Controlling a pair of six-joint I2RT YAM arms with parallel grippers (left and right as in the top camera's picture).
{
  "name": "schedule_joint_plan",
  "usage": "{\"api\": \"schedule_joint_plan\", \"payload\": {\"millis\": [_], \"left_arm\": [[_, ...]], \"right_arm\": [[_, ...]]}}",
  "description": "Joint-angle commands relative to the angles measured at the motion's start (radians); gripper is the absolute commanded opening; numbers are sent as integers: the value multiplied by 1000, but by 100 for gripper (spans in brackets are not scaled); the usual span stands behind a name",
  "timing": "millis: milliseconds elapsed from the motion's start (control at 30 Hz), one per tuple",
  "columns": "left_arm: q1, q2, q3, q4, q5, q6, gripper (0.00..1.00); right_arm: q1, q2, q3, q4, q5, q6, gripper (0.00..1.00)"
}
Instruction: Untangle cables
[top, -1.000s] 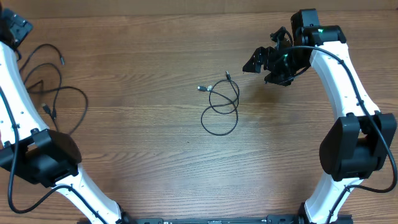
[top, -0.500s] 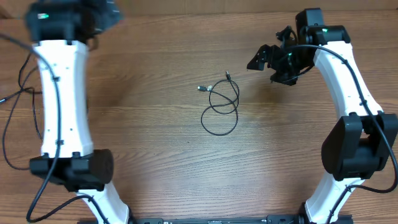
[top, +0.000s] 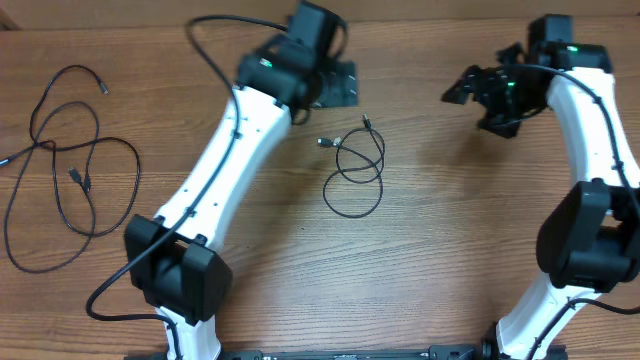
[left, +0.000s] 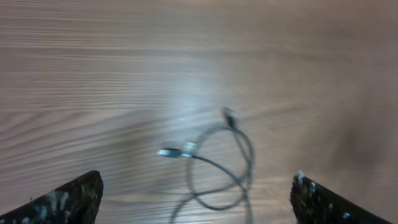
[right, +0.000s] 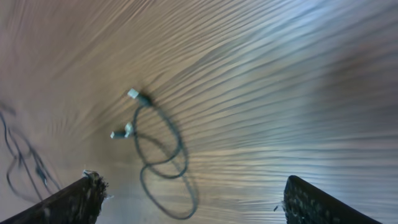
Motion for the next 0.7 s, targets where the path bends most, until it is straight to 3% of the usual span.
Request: {"api": "schedule_joint_plan", "payload": {"millis": [0, 167, 667], "left_arm": [[-69, 5, -105, 125, 24, 150, 95], [-125, 68, -189, 242, 21, 174, 92], [-224, 320, -189, 233, 64, 146, 74]], "right_arm": [[-88, 6, -2, -14, 11, 6, 90], [-164, 6, -2, -43, 18, -4, 90], [-160, 6, -2, -78, 71, -23, 90]]}}
